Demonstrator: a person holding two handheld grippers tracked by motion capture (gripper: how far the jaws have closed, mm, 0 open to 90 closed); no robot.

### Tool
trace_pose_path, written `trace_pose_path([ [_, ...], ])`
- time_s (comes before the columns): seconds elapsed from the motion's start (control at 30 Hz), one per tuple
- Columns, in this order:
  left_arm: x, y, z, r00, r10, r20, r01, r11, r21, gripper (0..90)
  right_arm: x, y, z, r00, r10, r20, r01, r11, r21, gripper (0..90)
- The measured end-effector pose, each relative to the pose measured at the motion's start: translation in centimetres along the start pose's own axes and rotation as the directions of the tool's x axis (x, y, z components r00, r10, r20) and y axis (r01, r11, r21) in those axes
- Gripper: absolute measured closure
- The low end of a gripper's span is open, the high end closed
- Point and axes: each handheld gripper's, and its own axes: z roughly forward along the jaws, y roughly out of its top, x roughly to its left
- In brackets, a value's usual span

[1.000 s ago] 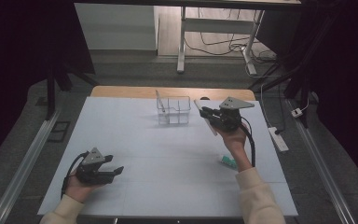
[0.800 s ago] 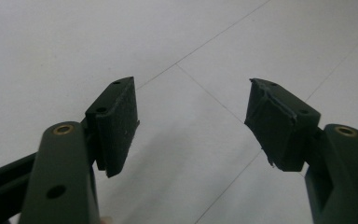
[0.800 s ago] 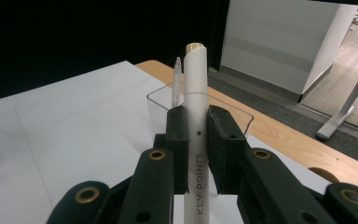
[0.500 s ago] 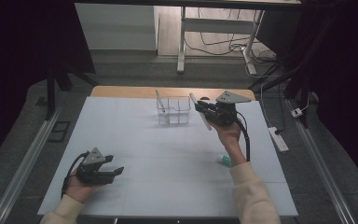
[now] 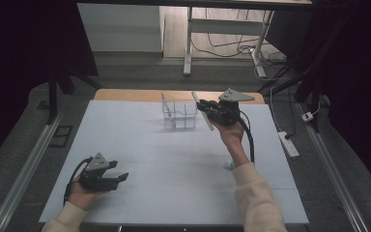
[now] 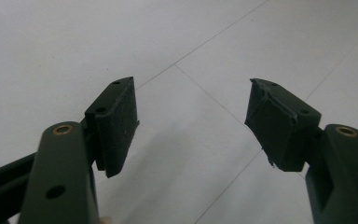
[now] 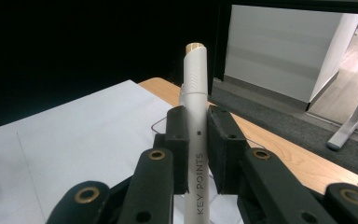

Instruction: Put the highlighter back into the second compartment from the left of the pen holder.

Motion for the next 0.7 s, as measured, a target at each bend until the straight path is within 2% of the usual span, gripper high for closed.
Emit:
trace_pose_path([
  [0.37,-0.1,0.0,0.0,1.0000,0.005,0.002,-0.005,1.0000,-0.001,33.6,0.0,1.1,1.2,0.9997,0.024,0.001,-0.024,0.999,-0.026,78.6],
  [0.7,0.0,0.1,0.0,1.0000,0.004,0.003,-0.004,1.0000,0.000,33.7,0.0,2.2,2.4,0.9996,0.021,0.019,-0.021,0.999,-0.038,78.6],
])
